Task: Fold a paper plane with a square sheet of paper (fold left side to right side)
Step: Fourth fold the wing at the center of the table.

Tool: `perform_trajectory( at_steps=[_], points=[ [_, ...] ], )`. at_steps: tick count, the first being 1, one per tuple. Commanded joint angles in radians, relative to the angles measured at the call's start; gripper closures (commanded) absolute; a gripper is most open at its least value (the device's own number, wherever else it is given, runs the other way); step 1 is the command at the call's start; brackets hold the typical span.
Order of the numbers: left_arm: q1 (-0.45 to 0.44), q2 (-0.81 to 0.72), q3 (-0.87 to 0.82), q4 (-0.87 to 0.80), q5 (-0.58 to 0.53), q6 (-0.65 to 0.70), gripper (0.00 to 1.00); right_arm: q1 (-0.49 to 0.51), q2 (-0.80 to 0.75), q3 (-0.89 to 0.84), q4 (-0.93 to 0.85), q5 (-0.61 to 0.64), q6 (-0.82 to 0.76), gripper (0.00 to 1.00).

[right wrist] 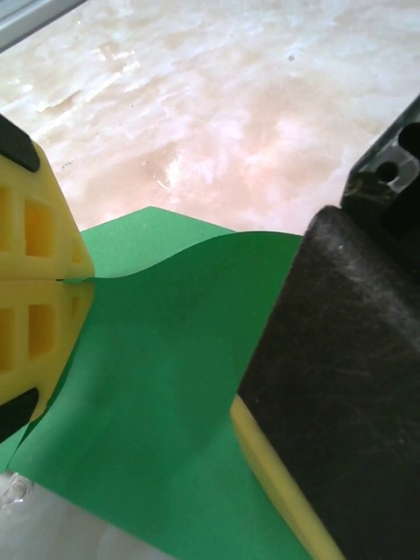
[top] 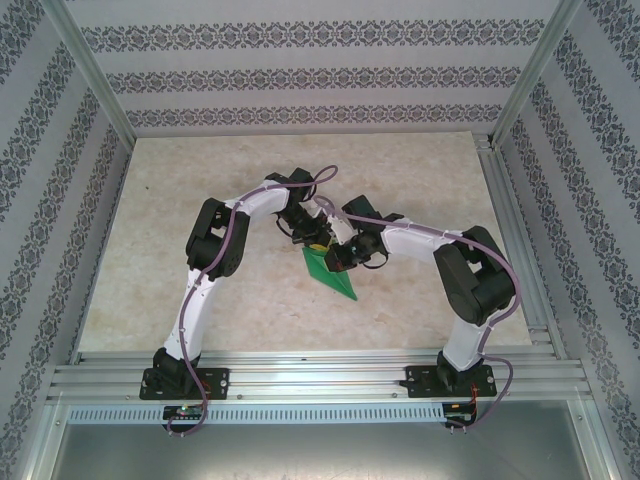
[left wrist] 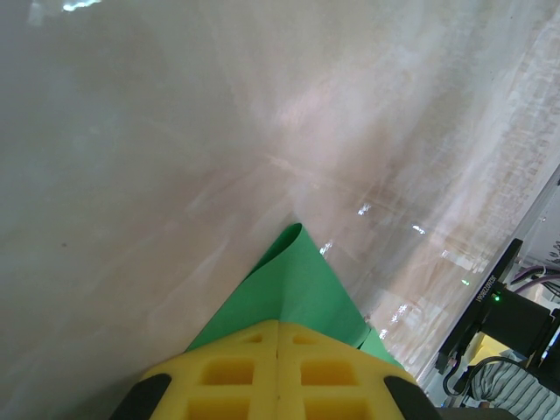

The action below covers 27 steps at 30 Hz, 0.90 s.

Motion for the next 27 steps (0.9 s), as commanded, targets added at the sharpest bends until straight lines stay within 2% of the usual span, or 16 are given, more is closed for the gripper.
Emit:
perform_trajectory(
  at_steps=[1,10,20,24,27],
  points=[
    [0.001,0.037,0.003,-0.012,-0.097,0.016,0.95,-0.021,0.001,-0.029,0.015,-0.083,-0.004,1.00],
    [0.003,0.042,0.002,-0.016,-0.105,0.019,0.95,-0.069,0.020,-0.031,0.004,-0.117,-0.019,1.00],
    [0.002,0.040,0.013,-0.009,-0.069,0.016,0.94,-0.072,0.039,-0.025,-0.003,-0.163,-0.033,1.00],
    [0.014,0.004,0.013,0.004,-0.030,0.016,0.88,-0.067,0.041,-0.024,-0.004,-0.157,-0.030,1.00],
    [0.043,-0.060,0.019,0.025,-0.009,0.006,0.79,-0.064,0.046,-0.030,0.001,-0.155,-0.026,1.00]
  ],
)
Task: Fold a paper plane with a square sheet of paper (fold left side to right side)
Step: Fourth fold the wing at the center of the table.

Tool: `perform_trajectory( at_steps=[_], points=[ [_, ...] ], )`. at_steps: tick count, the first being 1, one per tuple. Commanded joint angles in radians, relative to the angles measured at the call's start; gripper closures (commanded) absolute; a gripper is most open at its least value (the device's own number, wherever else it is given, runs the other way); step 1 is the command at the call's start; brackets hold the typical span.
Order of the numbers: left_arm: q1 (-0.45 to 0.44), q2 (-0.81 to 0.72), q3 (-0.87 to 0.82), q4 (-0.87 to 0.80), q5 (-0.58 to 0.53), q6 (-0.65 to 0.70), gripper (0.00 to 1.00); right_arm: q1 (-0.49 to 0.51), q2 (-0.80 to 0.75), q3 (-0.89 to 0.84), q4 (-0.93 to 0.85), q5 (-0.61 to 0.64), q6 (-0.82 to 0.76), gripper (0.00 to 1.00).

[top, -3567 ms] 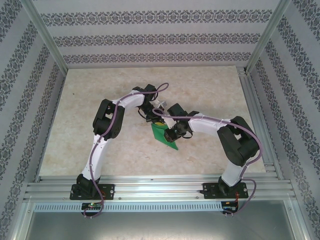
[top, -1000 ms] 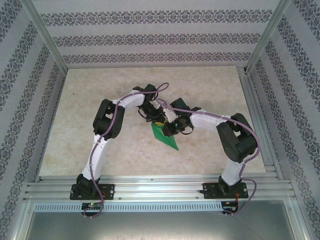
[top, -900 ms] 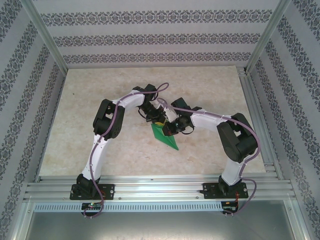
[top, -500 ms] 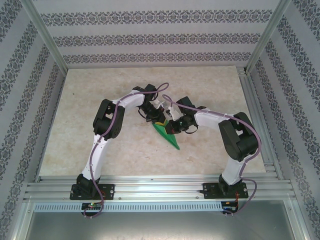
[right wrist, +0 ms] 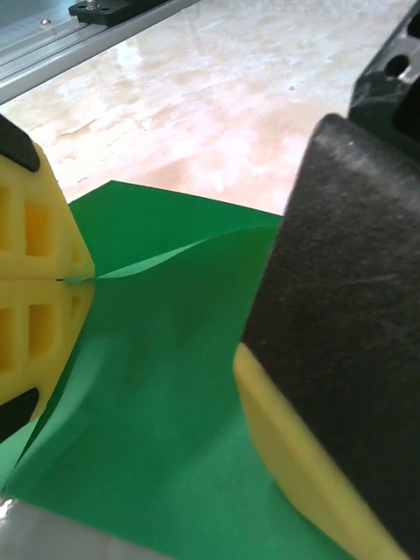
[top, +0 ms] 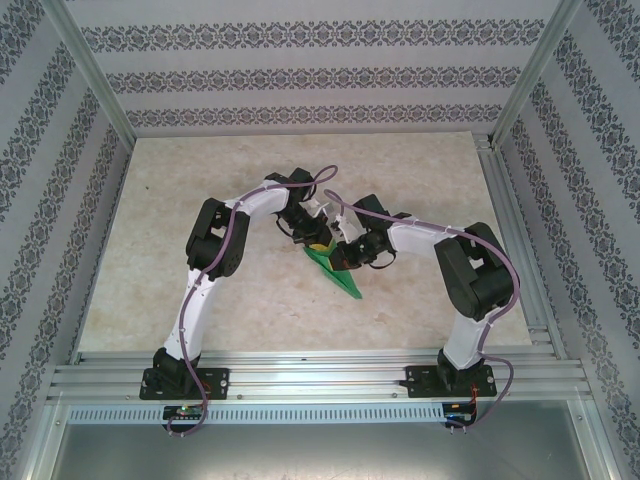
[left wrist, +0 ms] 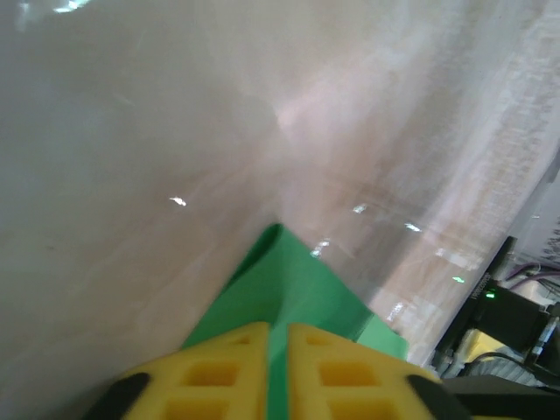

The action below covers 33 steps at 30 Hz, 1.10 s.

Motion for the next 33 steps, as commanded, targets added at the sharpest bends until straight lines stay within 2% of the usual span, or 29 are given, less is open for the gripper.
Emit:
perform_trajectory(
  at_steps=[1,5,9,14,20,24,29,33],
  points=[
    [0.052,-0.078,0.023,0.028,-0.021,0.001,0.77,0.002,0.020,-0.006,-0.017,-0.023,-0.020,1.00],
    [0.104,-0.167,0.038,0.054,-0.013,-0.016,0.68,0.007,0.024,-0.002,-0.008,-0.026,-0.010,1.00],
    [0.141,-0.277,-0.048,0.106,-0.042,-0.045,0.68,0.012,0.025,-0.002,0.006,-0.023,0.003,1.00],
    [0.149,-0.482,-0.392,0.298,-0.072,-0.156,0.81,0.013,0.013,-0.011,0.020,-0.023,0.021,1.00],
    [0.146,-0.666,-0.774,0.542,-0.069,-0.356,0.74,0.027,-0.004,-0.033,0.049,-0.015,0.041,1.00],
    [0.118,-0.694,-0.913,0.736,-0.025,-0.515,0.75,0.029,0.002,-0.038,0.075,-0.008,0.059,1.00],
    [0.049,-0.650,-0.969,0.904,0.004,-0.645,0.87,0.035,-0.001,-0.045,0.089,0.003,0.071,1.00],
    [0.015,-0.617,-0.991,0.964,-0.025,-0.699,0.92,0.035,-0.002,-0.055,0.094,0.008,0.075,1.00]
  ],
)
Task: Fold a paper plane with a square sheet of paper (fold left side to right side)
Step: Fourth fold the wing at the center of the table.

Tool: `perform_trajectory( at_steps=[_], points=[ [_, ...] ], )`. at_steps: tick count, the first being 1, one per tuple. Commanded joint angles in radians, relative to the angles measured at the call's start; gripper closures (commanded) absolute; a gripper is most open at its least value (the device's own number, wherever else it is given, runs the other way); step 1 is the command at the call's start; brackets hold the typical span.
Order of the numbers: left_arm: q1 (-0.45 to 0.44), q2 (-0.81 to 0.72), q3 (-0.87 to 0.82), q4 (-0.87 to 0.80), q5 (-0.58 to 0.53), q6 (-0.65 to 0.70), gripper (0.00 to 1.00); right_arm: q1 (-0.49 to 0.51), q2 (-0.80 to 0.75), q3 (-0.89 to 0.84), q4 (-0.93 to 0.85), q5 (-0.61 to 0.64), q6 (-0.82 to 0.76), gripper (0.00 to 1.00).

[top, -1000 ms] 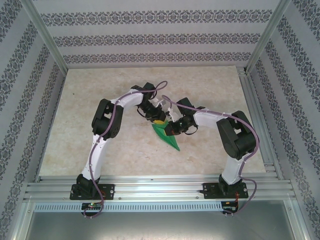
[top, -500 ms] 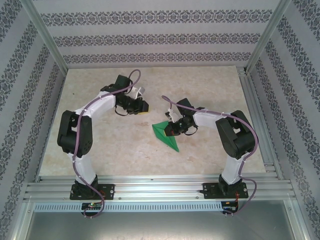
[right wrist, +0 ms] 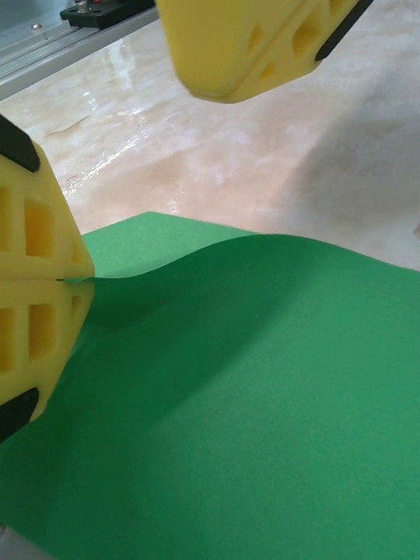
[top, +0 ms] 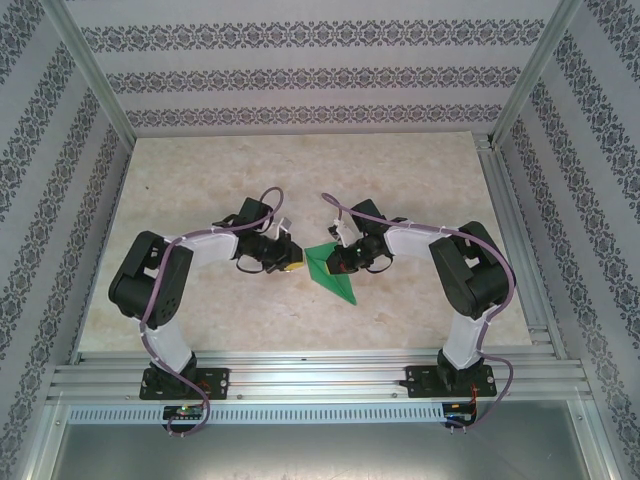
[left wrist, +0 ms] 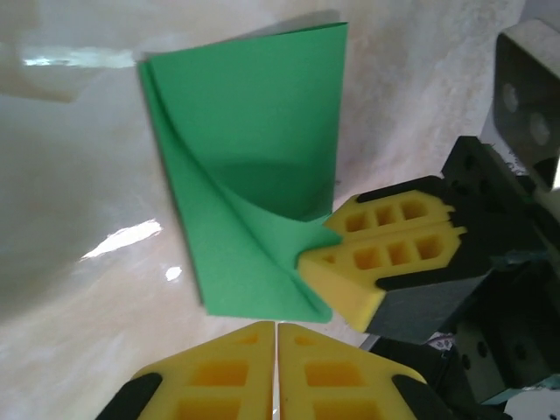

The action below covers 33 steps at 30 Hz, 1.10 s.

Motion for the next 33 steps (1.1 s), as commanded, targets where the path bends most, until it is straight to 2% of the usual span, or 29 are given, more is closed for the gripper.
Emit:
perform_trajectory(
  at_steps=[1,6,12,28,33],
  points=[
    [-0.020,0.032,-0.038,0.176,0.005,-0.122,0.93,0.013,-0.017,-0.018,0.025,0.011,0.012,1.00],
    [-0.042,0.083,-0.054,0.268,0.011,-0.185,0.95,0.013,-0.017,-0.014,0.025,0.011,0.012,1.00],
    [-0.072,0.127,-0.037,0.276,0.006,-0.198,0.96,0.011,-0.020,-0.012,0.021,0.009,0.014,1.00],
    [-0.074,0.162,-0.008,0.012,-0.150,-0.067,1.00,0.002,-0.055,-0.009,0.028,-0.010,0.037,1.00],
    [-0.074,0.173,-0.018,-0.001,-0.175,-0.056,1.00,-0.007,-0.058,-0.008,0.025,-0.025,0.035,1.00]
  ],
)
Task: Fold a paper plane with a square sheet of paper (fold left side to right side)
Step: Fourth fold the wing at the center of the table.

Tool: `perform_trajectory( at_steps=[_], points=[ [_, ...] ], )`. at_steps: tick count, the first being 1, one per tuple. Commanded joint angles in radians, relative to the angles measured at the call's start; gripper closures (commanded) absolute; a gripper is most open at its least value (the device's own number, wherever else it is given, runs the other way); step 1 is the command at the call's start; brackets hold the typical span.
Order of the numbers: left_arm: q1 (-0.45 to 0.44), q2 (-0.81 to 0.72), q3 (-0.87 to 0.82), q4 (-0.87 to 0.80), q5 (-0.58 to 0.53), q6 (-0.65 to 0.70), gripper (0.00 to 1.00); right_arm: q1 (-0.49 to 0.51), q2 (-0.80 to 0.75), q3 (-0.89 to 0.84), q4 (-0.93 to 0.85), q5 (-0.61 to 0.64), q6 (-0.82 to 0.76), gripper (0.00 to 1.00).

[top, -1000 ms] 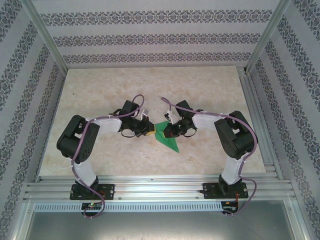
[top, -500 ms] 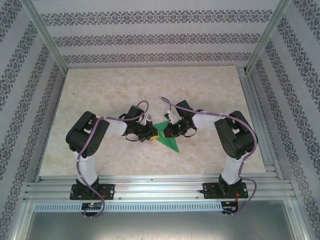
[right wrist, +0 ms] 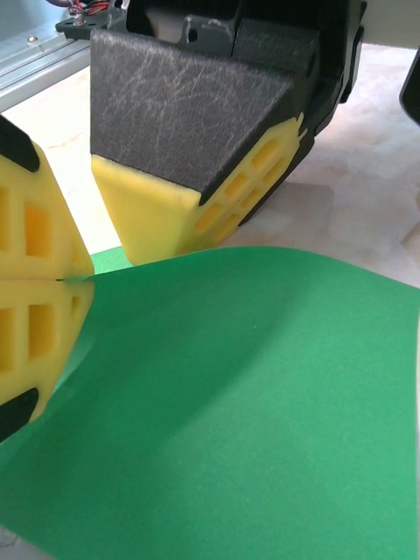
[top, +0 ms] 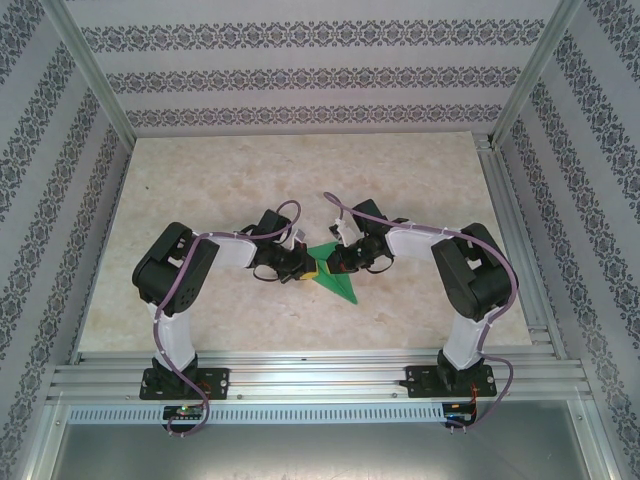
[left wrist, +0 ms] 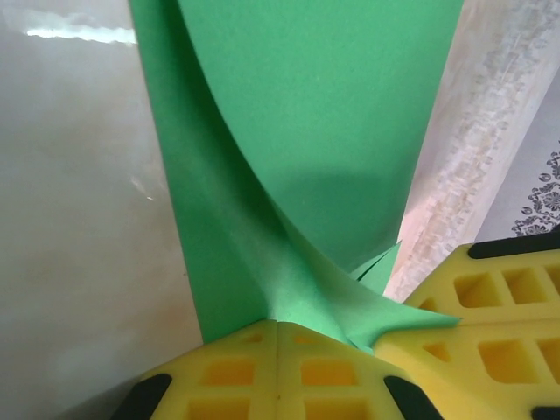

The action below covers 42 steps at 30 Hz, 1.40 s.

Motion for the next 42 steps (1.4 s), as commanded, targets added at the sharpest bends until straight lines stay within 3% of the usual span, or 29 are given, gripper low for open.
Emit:
perform_trajectory(
  at_steps=[1,14,42],
  points=[
    [0.001,0.040,-0.018,-0.103,-0.132,0.033,1.00,-0.009,-0.032,-0.007,0.021,-0.026,0.007,1.00],
    [0.000,0.061,-0.019,-0.104,-0.154,0.035,1.00,-0.050,-0.007,-0.041,0.047,-0.100,0.011,1.00],
    [0.000,0.075,-0.014,-0.113,-0.160,0.041,1.00,-0.110,0.035,-0.038,-0.018,-0.085,-0.038,1.00]
  ],
)
